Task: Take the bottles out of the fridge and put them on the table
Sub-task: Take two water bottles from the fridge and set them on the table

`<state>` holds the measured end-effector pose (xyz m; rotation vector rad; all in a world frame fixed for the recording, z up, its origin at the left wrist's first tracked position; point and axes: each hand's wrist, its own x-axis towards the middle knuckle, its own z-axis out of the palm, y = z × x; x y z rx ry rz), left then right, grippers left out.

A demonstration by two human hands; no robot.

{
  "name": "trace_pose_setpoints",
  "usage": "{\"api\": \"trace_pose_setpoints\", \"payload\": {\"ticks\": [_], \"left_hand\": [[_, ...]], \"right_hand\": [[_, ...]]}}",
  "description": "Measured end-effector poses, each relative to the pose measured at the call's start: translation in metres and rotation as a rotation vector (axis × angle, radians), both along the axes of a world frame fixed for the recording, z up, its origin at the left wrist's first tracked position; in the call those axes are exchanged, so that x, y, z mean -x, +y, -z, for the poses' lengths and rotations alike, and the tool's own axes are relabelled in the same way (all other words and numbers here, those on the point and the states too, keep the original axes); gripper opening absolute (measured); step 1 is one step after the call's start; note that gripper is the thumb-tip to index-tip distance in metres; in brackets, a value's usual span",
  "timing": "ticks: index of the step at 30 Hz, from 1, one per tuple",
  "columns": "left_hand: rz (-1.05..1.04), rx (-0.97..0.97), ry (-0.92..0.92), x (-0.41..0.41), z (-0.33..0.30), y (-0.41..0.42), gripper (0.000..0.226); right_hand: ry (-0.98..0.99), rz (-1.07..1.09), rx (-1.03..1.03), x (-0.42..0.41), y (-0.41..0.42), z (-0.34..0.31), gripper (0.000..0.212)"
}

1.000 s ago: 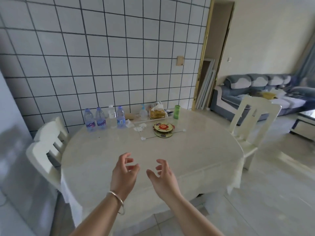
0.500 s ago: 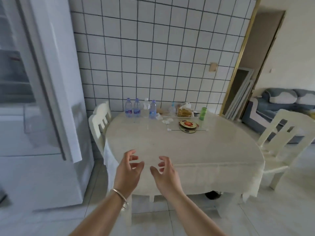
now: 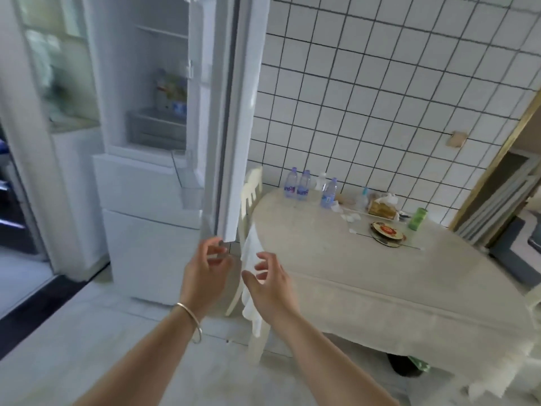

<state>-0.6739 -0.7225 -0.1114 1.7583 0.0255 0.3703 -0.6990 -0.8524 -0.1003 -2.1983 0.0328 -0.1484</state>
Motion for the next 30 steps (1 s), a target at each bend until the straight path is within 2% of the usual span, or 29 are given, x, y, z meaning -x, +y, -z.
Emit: {"api": "trace_pose_setpoints", "payload": {"ticks": [6,14,21,30], "left_hand": [[-0.073,0.056,0.005,-0.046,0.002,0.101,0.034],[-0.054,0.007,-0.006,-0.158,-0.013,0.249,0.038],[-0.064,0.032,-0.007,-0.265,-0.025,0.314,0.037],[-0.12,0.002,-0.044,-0.454,-0.042,0.375,0.035]], "right_hand": [[-0.015,-0.07,0.021,-0.056,0.111,0.001,0.045],[-0.003,-0.067,-0.067,-0.167,0.265,-0.015,0.046],[-0.035,-0.029,-0.102,-0.282,0.336,-0.031,0.04],[-0.106,0.052,-0.164,-0.496,0.386,-0.052,0.04]]}}
